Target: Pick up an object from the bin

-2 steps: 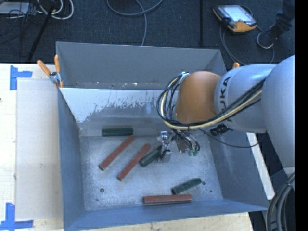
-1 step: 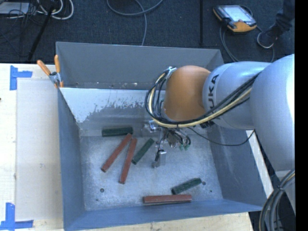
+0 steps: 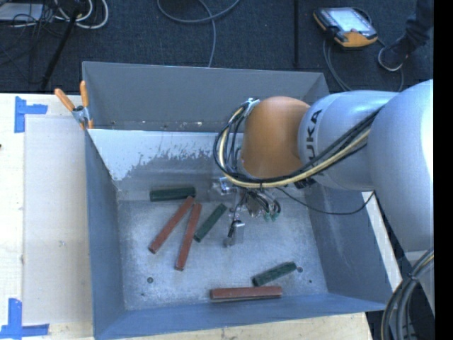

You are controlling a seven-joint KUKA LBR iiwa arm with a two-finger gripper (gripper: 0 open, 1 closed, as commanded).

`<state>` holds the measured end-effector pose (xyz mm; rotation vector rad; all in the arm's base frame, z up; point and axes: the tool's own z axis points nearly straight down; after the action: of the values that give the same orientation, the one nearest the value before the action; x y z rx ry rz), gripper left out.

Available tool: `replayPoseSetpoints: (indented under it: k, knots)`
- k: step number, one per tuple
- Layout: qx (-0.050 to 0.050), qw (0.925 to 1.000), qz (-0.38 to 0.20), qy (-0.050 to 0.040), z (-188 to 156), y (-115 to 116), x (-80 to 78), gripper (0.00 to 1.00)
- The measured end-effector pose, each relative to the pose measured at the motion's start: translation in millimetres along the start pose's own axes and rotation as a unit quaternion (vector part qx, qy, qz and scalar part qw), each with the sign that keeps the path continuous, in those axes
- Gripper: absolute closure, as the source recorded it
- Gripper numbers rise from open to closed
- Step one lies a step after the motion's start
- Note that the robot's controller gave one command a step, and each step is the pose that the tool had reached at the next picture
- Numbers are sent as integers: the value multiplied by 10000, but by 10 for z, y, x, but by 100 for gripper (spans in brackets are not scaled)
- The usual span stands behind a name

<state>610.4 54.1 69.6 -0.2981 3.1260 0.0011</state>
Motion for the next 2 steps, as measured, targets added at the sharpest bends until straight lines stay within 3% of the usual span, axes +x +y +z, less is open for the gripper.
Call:
replayPoseSetpoints:
  k: [1, 2]
  knots:
    - [-5, 9695, -2450, -7, -8, 227, -104, 100]
    - [-6, 9697, -2443, -7, -8, 225, -104, 100]
